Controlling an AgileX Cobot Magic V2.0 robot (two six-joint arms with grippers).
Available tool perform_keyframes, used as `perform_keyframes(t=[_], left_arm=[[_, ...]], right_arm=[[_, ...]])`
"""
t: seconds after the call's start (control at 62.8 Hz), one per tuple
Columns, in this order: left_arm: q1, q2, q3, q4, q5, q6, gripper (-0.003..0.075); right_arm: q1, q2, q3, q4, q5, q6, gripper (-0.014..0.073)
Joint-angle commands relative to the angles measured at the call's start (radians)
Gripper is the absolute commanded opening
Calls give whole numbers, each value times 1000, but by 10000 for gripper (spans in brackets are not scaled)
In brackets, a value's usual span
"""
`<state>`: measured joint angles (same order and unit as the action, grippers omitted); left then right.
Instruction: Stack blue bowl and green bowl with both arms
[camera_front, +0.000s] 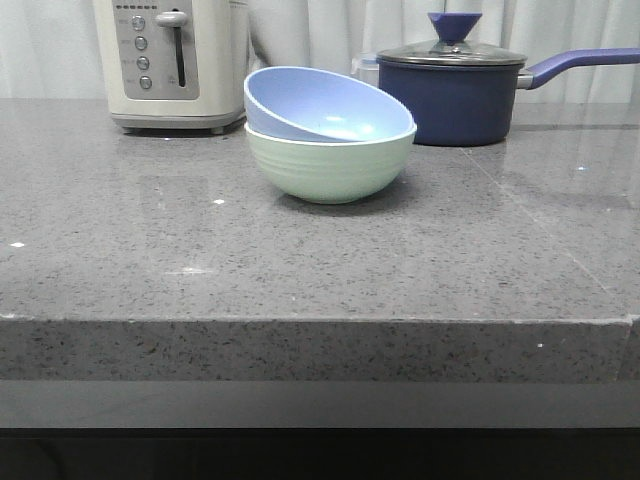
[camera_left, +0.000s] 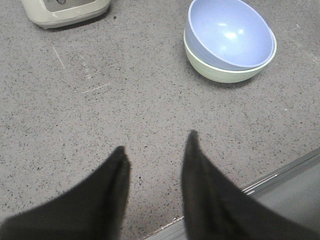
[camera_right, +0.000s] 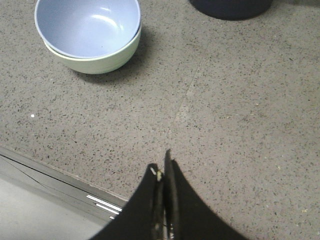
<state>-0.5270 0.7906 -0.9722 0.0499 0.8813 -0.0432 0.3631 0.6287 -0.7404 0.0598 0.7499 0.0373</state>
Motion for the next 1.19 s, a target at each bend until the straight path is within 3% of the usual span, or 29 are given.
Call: perform_keyframes(t=[0.0, 0.127, 0.557, 0.653, 0.796, 0.955, 1.067, 1.178], left_arm=[[-9, -2, -25, 4, -70, -9, 101], [-9, -2, -25, -1, -68, -9, -19], [-11, -17, -3, -3, -97, -9, -20], [38, -73, 54, 25, -191, -7, -20], [198, -224, 215, 24, -371, -7, -20], [354, -467, 502, -13, -649, -7, -20], [413, -604, 683, -50, -779, -7, -20], [449, -701, 796, -113, -828, -7, -20]], right_arm=[[-1, -2, -23, -7, -76, -4, -54], [-1, -2, -23, -7, -75, -4, -54], [-1, -2, -23, -7, -75, -4, -54], [-1, -2, -23, -6, -74, -4, -54], [-1, -2, -23, -6, -75, -4, -54], [-1, -2, -23, -6, -75, -4, -54], [-1, -2, -23, -6, -75, -4, -54], [-1, -2, -23, -6, -75, -4, -54]])
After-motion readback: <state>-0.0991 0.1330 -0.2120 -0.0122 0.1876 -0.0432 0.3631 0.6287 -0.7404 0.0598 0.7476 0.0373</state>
